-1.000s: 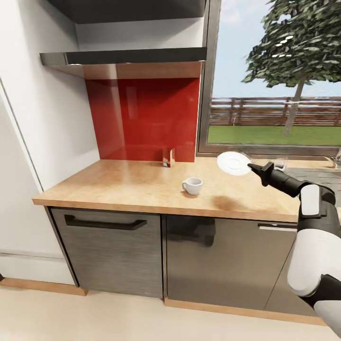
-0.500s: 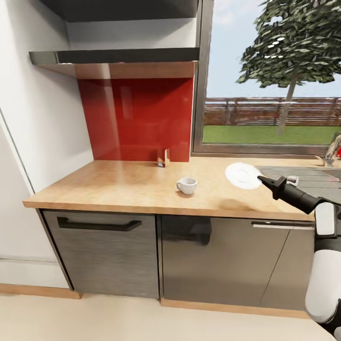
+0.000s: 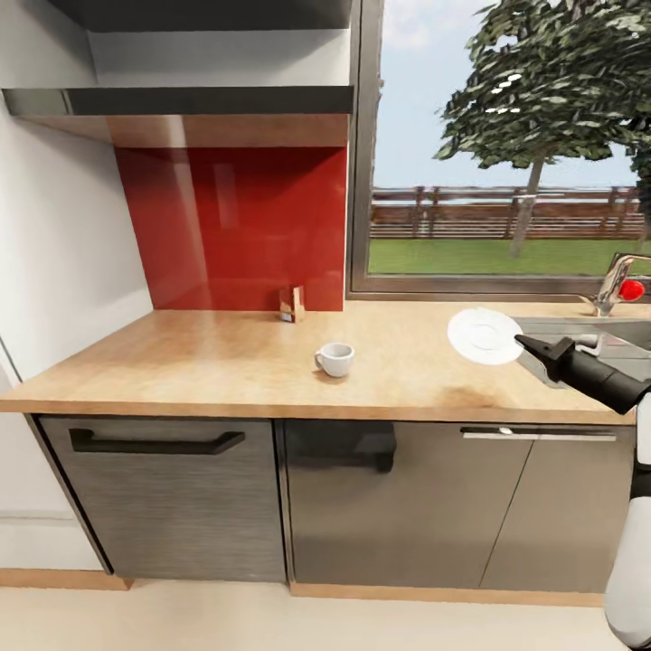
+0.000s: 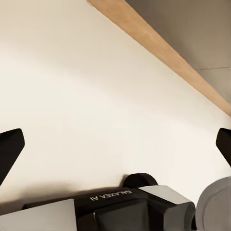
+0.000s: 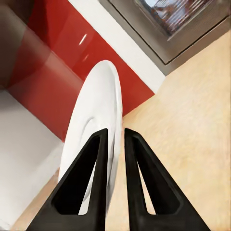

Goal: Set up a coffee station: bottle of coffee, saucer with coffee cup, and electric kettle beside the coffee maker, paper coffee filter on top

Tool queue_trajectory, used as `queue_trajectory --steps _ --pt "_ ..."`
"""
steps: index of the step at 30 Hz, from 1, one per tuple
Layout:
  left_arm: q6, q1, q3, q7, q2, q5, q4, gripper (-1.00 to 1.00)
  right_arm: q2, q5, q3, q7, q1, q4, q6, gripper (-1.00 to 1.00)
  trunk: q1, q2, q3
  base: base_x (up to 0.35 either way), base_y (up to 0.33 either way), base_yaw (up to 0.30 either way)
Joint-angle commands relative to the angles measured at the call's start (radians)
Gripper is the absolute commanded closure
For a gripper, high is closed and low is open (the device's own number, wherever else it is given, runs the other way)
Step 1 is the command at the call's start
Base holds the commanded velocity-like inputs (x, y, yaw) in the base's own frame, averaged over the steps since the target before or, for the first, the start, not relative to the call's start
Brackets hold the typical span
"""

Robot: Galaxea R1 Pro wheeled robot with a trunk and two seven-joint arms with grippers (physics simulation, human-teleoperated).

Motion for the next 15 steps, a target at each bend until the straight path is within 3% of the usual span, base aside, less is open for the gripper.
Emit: queue_trajectory --steps 1,4,8,15 --pt "0.01 0.0 -0.007 -0.003 0.0 0.011 0.0 -1.0 -0.006 0.001 -0.002 0.009 0.0 -0.002 0.005 1.0 0.0 0.0 -0.001 0.029 -0.021 -0.004" --pt "0.01 0.0 -0.007 -0.003 -0.001 0.011 0.0 -1.0 -0.027 0.0 0.0 0.008 0.003 -0.007 0.006 1.0 0.0 0.0 -0.001 0.147 -0.102 -0.002" --pt "0.011 0.0 -0.007 -0.003 -0.001 0.011 0.0 -1.0 -0.031 0.0 0.002 0.006 0.004 -0.01 0.005 1.0 0.0 0.0 -0.001 0.191 -0.135 -0.067" --pt "0.011 0.0 -0.007 -0.003 -0.015 0.011 0.0 -1.0 -0.029 0.007 0.005 -0.017 0.004 -0.006 0.003 1.0 0.0 0.0 -0.001 0.035 -0.025 -0.234"
